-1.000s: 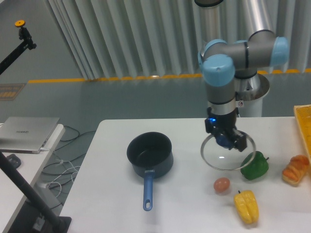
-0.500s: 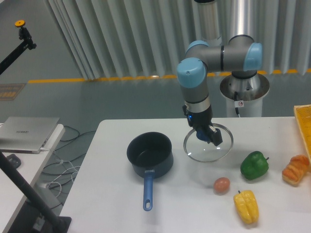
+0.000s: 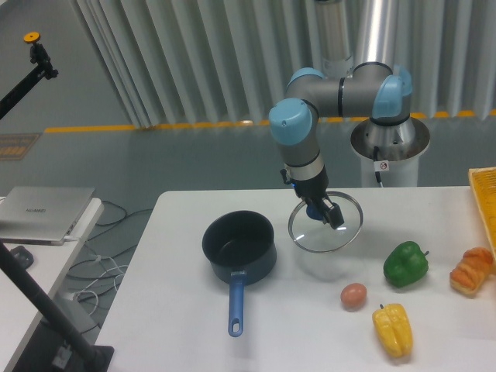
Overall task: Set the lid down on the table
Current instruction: 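Carry the glass lid toward the table beside the saucepan, then lower the glass lid flat onto the table beside the saucepan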
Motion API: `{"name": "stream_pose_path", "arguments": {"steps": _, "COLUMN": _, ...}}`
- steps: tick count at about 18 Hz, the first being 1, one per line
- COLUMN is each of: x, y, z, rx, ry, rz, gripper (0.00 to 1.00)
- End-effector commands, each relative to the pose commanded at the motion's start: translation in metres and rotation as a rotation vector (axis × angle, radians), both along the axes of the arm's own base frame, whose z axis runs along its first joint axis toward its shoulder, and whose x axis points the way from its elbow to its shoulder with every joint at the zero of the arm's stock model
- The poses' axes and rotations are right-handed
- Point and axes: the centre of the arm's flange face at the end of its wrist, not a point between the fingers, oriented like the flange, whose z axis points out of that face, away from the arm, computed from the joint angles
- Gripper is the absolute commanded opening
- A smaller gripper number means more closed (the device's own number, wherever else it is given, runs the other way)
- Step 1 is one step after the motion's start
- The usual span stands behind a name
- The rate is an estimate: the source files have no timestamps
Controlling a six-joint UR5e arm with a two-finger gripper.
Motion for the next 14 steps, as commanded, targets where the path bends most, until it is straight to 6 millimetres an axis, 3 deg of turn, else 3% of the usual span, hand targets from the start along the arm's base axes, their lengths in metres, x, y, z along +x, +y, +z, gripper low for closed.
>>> {"name": "stream_pose_path", "arguments": {"steps": 10, "x": 0.004, "y": 0.018, "z": -0.028, "rx": 0.005, "ry": 0.021, "rz": -0.020, "gripper": 0.16}}
{"name": "stream_pose_path", "arguments": {"steps": 14, "x": 0.004, "y": 0.021, "z": -0.030, "rx": 0.019, "ry": 0.024, "rz": -0.022, "gripper": 0.16}}
